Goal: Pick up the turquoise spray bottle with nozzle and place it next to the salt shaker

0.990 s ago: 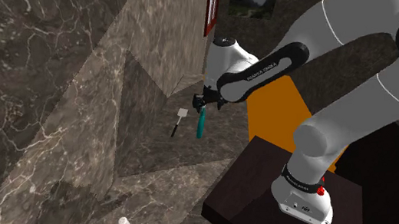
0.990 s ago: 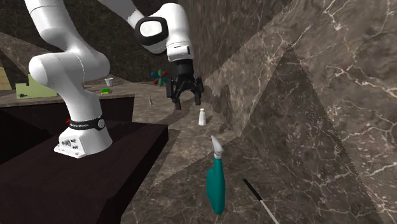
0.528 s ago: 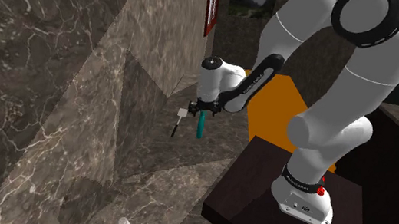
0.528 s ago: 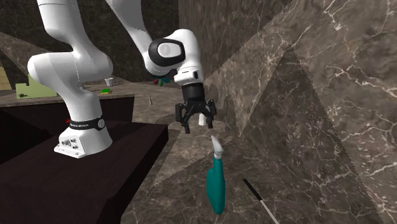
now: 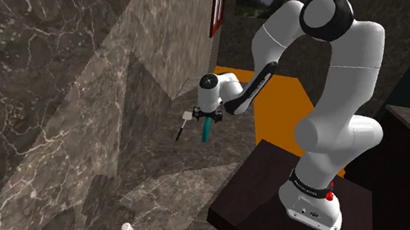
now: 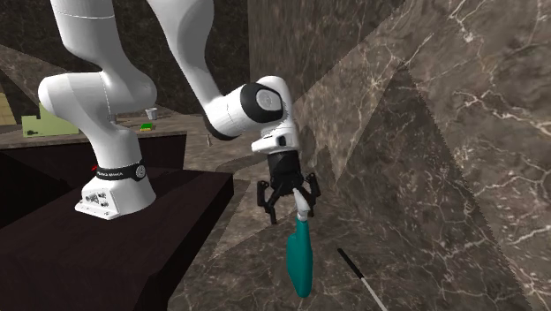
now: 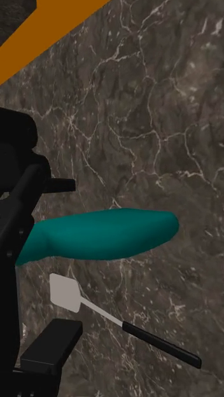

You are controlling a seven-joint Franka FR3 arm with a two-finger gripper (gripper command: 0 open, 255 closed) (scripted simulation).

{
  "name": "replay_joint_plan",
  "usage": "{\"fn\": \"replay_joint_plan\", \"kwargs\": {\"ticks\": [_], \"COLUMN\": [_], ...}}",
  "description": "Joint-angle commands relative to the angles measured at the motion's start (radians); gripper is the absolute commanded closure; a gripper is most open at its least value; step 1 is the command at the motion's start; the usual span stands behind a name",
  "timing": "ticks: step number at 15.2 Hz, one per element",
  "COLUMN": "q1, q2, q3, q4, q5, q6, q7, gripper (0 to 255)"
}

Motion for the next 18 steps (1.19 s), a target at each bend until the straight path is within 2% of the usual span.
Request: {"fn": "replay_joint_plan", "kwargs": {"ticks": [1,7,15,16,18], "q1": [0.018,0.035,0.035,0.035,0.035], "q2": [0.050,0.154,0.154,0.154,0.154], "q3": [-0.026,-0.076,-0.076,-0.076,-0.076], "q4": [0.030,0.090,0.090,0.090,0.090], "q5": [-0.064,-0.170,-0.169,-0.169,-0.169], "q6": [-0.019,-0.025,-0.025,-0.025,-0.025], "q7": [0.065,0.120,0.119,0.119,0.119], "gripper": [0,0,0,255,255]}}
